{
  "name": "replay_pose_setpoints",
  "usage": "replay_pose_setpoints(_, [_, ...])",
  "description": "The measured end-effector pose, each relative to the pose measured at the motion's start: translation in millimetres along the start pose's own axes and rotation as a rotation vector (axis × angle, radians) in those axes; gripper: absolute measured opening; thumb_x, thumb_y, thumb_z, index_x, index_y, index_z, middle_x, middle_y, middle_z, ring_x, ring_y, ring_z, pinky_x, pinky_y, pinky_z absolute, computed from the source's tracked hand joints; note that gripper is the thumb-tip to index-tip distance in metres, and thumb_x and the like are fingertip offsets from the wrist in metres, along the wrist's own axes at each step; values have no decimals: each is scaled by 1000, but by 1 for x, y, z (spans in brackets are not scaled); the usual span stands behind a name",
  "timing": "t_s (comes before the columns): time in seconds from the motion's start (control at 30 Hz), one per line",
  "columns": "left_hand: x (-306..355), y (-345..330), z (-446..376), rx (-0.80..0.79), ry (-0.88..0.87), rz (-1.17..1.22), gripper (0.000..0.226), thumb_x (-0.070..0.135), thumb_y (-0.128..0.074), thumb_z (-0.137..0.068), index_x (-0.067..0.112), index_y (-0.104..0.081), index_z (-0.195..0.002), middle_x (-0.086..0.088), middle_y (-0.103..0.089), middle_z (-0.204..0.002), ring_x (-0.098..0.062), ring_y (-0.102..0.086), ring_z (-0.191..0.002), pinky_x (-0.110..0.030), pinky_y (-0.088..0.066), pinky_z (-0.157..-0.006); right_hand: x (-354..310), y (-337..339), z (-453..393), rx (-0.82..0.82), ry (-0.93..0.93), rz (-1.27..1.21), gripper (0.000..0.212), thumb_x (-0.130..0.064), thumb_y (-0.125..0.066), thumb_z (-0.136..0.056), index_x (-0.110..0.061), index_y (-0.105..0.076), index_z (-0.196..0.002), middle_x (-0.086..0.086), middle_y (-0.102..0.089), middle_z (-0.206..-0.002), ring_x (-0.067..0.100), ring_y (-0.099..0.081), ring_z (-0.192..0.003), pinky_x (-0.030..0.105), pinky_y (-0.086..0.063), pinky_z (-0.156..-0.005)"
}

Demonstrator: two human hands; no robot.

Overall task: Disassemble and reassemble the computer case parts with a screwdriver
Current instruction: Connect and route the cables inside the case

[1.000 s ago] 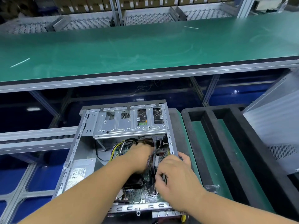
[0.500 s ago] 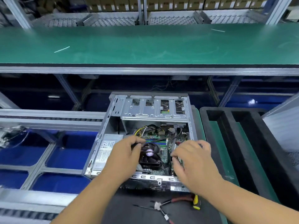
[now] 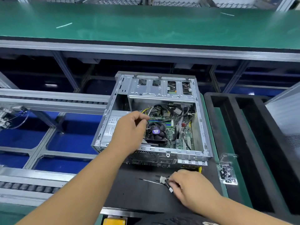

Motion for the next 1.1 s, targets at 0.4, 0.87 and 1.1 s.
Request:
replay_pose_setpoints(0.4, [8,-7,4,-28,-80,-160,17,32,-63,-94,47,-67,-87,38,-62,-83,5,-61,-69,-10,-40,-49,40,-37,17,-6,-255,-74,15,-36,-49,-100,-29,-62,-104,-9,-59,-100,17,-61,-92,32,-46,-76])
replay_pose_setpoints(0.87, [7,-29,0,-144,-75,-369,9,33,-63,-93,39,-69,-98,22,-66,-80,-3,-62,-67,-27,-51,-62,3,-33,8,18,-107,-78,23,-40,-48,-102,-27,-64,-112,-6,-62,-104,20,-61,-92,37,-50,-79])
replay_pose_setpoints(1.1, [7,-26,2,-125,-56,-371,10,34,-63,-93,38,-70,-98,19,-66,-75,-4,-63,-64,-28,-54,-60,-22,-54,-29,-129,-52,133,25,-35,-45,-107,-21,-58,-123,2,-61,-112,29,-65,-89,41,-55,-73])
Point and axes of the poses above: each hand's wrist, its own z-axis away from the middle knuckle, its own y-axis out of the back of the hand, x = y × z, the point moved 10 cm from there along -z, towards the middle knuckle
